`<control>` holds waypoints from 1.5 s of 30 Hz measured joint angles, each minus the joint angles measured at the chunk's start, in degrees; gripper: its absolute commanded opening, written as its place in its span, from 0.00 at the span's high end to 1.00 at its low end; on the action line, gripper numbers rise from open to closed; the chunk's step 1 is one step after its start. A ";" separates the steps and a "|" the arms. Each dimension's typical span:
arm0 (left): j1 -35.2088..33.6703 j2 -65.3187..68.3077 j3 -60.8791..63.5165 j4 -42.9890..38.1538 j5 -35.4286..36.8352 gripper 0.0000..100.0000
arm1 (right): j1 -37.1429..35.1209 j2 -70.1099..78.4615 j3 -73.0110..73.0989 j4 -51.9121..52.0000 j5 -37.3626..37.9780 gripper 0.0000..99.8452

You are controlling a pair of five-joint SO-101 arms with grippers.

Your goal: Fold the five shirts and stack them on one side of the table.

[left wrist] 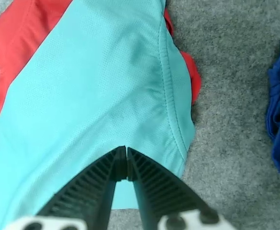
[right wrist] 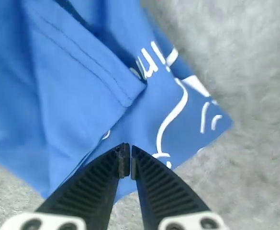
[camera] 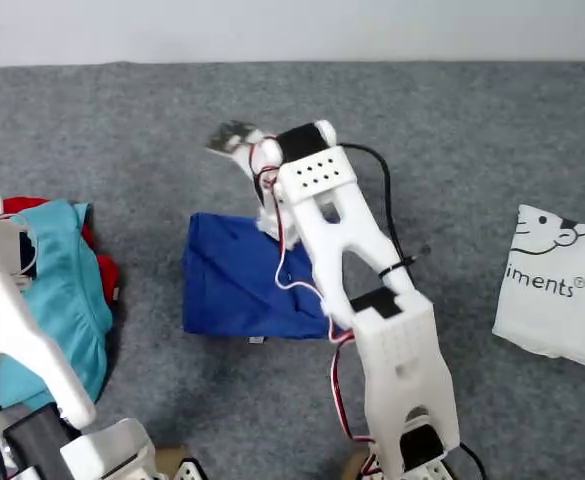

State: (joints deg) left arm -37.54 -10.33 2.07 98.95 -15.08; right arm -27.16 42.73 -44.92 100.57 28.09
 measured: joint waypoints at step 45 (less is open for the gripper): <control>-9.76 -11.43 -1.32 -0.44 0.00 0.99 | -22.07 1.49 0.00 0.09 -4.75 0.99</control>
State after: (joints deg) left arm -47.30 -21.76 0.75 98.51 -15.08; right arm -49.23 44.22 -44.92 100.66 23.34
